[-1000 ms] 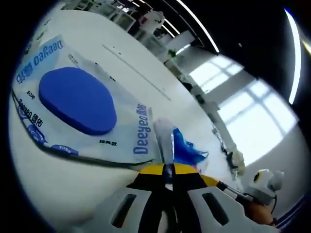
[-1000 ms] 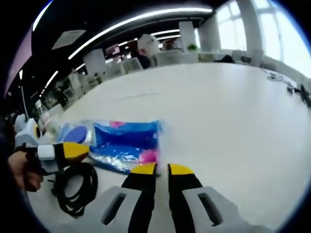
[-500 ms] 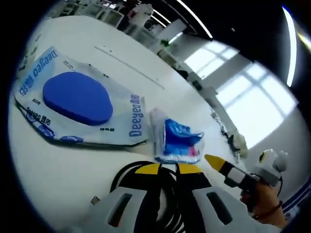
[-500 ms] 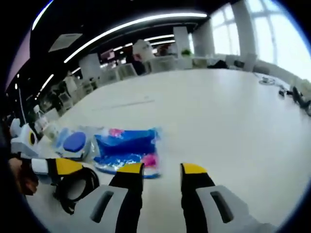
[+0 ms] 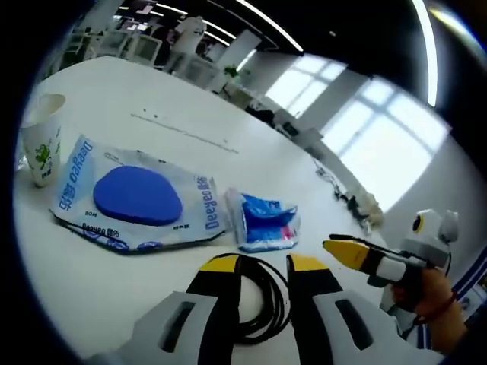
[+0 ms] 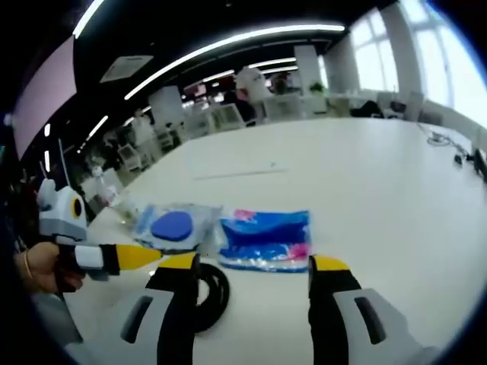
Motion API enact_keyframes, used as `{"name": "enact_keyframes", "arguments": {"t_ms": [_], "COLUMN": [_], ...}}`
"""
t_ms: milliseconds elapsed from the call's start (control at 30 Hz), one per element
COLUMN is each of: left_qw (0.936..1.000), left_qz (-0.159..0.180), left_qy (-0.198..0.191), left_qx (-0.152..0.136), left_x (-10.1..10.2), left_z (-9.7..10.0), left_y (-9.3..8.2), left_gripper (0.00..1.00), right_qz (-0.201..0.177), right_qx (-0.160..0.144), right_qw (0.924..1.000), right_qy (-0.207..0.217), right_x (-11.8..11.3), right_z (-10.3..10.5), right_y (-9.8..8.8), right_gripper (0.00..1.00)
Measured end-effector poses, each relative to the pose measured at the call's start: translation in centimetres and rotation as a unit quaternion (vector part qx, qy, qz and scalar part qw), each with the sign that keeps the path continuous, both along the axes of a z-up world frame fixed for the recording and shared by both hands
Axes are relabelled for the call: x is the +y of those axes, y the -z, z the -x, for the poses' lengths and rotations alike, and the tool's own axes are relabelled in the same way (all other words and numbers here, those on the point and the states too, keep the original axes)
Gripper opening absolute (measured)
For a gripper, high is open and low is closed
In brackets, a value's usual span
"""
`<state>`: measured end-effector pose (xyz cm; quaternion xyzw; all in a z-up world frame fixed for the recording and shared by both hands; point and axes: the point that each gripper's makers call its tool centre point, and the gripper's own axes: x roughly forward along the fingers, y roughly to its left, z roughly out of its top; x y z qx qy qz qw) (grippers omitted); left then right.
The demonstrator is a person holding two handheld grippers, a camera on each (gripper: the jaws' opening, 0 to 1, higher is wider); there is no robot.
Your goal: Arrange the tabletop items into an orderly group along one side of the table until the central work area is clear of visible clutter.
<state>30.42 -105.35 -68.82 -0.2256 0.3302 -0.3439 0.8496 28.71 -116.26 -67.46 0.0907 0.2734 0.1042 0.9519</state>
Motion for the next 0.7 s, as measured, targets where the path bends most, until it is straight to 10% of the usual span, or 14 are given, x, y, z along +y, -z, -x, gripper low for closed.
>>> {"name": "enact_keyframes", "arguments": {"t_ms": [700], "left_qw": [0.9977], "left_qz": [-0.011], "left_qy": [0.015], "left_qx": [-0.066], "left_x": [12.6], "left_z": [5.2], "left_y": [-6.6], "left_gripper": [0.45], "right_qz": [-0.019], "right_qx": [0.004], "right_qw": [0.9912], "right_qy": [-0.131], "right_x": [10.3], "right_z": [7.7], "right_y": [-6.3], "right_gripper": [0.76]}}
